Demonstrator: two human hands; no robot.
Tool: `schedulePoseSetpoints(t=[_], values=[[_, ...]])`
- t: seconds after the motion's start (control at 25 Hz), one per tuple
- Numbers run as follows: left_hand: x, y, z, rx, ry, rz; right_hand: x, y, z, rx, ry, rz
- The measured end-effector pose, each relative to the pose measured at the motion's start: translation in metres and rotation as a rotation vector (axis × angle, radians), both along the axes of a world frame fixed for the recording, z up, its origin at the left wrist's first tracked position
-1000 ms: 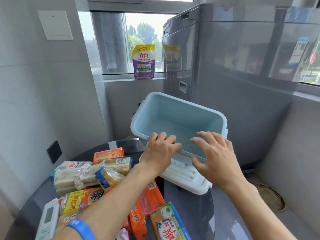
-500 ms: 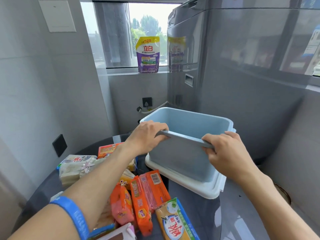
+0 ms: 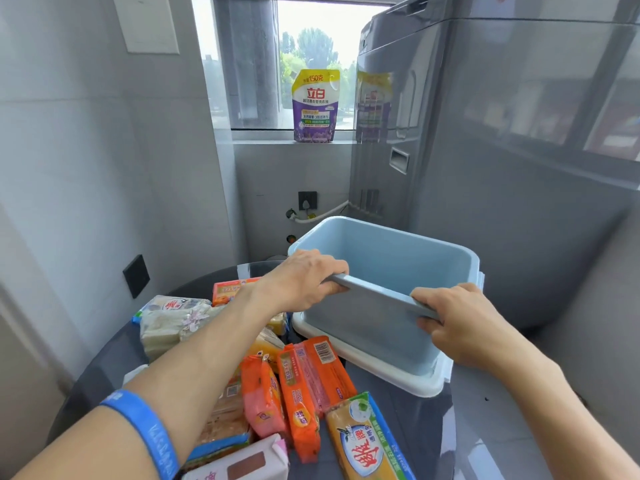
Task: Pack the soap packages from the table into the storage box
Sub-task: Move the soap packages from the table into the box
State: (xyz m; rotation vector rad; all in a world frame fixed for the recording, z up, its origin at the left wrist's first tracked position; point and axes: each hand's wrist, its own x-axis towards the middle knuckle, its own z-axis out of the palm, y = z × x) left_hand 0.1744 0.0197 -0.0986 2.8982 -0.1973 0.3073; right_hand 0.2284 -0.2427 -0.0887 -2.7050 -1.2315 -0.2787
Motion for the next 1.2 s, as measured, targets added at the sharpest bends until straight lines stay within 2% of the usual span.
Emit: schedulePoseSetpoints(t=[0.32, 0.48, 0.6, 0.68, 0.76, 0.8, 0.88, 0.92, 0.96, 1.08, 1.2], values=[[-0.011, -0.002, 0.010, 0.038, 0.091, 0.047, 0.011, -0.002, 0.005, -0.001, 0.086, 0.082], [-0.026, -0.012, 0.003, 0.013, -0.022, 0.165, 0.000, 0.001, 0.006, 0.035, 0.027, 0.067], [-0.055, -0.022, 0.002, 0.009, -0.226, 0.248, -0.019, 0.004, 0.012, 0.315, -0.151, 0.108], [-0.074, -0.027, 0.010, 0.073, -0.224, 0.235, -0.042, 0.013, 0.017, 0.413, -0.248, 0.096], [-0.093, -0.034, 0.017, 0.099, -0.096, 0.182, -0.065, 0.024, 0.017, 0.244, -0.135, 0.085], [-0.101, -0.038, 0.016, 0.114, 0.074, 0.146, -0.073, 0.028, 0.013, 0.078, -0.024, 0.075], [-0.112, -0.046, 0.008, 0.148, 0.546, 0.116, -0.086, 0.035, -0.001, -0.252, 0.151, 0.048], [-0.117, -0.050, 0.003, 0.206, 0.719, 0.118, -0.094, 0.036, -0.010, -0.374, 0.191, 0.027], [-0.121, -0.054, -0.002, 0.281, 0.796, 0.114, -0.101, 0.037, -0.020, -0.450, 0.202, 0.010], [-0.121, -0.059, -0.007, 0.386, 0.752, 0.105, -0.114, 0.039, -0.047, -0.491, 0.198, -0.027], [-0.120, -0.076, -0.014, 0.468, 0.596, 0.099, -0.111, 0.040, -0.060, -0.472, 0.269, -0.079]])
